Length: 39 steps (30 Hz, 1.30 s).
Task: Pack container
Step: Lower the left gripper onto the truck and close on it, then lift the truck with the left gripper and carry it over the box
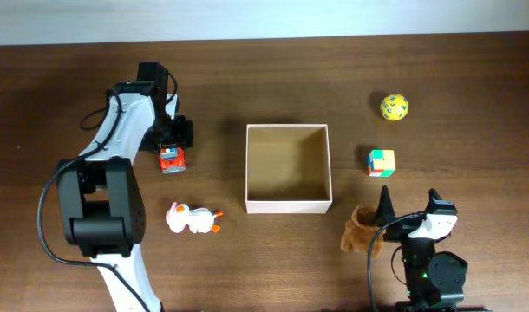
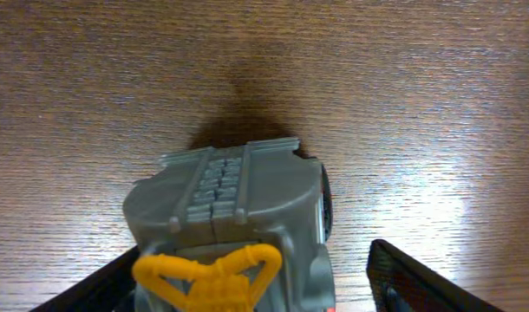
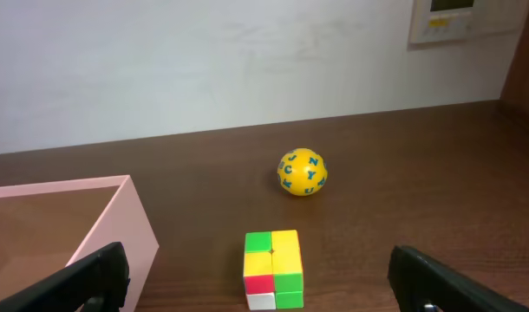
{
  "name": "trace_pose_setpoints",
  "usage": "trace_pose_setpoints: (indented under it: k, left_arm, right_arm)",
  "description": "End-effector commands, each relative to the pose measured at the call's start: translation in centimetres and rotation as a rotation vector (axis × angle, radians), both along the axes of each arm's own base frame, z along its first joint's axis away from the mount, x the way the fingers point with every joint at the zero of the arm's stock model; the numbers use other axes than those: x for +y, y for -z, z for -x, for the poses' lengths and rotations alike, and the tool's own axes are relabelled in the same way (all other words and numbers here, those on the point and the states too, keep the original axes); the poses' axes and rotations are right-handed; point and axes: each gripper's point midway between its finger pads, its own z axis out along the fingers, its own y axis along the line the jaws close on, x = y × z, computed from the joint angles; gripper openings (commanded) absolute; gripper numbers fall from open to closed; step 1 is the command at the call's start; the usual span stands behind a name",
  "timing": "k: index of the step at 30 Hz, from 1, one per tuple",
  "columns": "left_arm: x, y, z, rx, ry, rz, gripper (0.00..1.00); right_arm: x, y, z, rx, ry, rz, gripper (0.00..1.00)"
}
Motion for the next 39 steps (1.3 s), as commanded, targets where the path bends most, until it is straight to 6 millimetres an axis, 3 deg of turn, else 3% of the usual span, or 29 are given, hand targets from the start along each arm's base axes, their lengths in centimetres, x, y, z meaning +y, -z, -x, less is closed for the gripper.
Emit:
trace_pose_setpoints:
  k: [1,8,15,29,32,39]
  left_arm:
    - [0.49,0.47,0.31,0.013,-0.011,-0.019,0.76]
    - [0.49,0.47,0.31,0.013,-0.017,-0.019,0.66]
    - [0.48,0.47,0.31,0.013,-0.057,-0.014,0.65]
    - [0.48,0.47,0.31,0.013,-0.057,-0.014,0.54]
    - [0.48,0.46,0.32,0.013,-0.057,-0.014,0.47]
    - [0.47,0.31,0.24,0.011,-0.057,-0.013,0.47]
  right_arm:
    - [-0.13,0.23,0.01,-0.001,0.005,-0.003,0.99]
    - [-0.13,0.23,0.01,-0.001,0.005,-0.003,0.99]
    - [-0.13,0.23,0.01,-0.001,0.005,-0.003,0.99]
    - [-0.13,0.23,0.01,-0.001,0.005,-0.003,0.99]
    - [-0.13,0.23,0.01,-0.001,0.005,-0.003,0.99]
    - [-0.13,0.23,0.01,-0.001,0.005,-0.003,0.99]
